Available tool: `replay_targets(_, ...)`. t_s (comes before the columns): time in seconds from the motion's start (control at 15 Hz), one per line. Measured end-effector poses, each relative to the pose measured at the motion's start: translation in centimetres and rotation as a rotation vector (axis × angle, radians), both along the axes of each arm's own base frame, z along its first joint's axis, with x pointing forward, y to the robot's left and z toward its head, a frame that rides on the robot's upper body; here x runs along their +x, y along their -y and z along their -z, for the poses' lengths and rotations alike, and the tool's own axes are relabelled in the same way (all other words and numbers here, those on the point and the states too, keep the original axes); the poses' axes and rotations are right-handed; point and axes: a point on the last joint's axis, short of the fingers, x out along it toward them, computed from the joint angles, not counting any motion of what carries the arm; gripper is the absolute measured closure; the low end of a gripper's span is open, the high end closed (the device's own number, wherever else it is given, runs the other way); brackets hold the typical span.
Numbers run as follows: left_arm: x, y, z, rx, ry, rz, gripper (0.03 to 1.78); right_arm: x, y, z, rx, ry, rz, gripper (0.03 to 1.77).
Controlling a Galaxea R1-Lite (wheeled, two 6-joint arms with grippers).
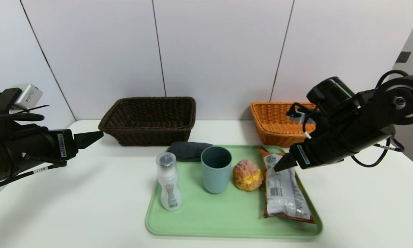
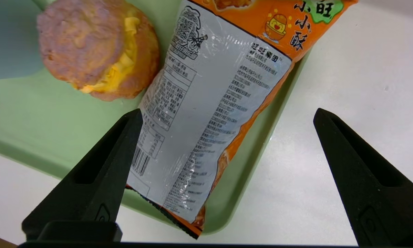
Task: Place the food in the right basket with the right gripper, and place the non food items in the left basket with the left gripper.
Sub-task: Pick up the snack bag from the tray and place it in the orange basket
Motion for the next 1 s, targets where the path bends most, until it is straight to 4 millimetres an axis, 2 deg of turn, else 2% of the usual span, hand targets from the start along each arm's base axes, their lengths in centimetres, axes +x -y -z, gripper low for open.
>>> replay_targets(0.47,-0.7,0.0,0.8,0.002,0.003,-0.001,0.12,1.0,-1.8,1.9,0.019,-0.024,0.011,0.09)
replay_targets(1.0,-0.8,-0.1,1.0,-0.001,-0.002,-0.001,0.12,1.6,-2.0,3.3,-0.022,-0.051,0.029,0.09)
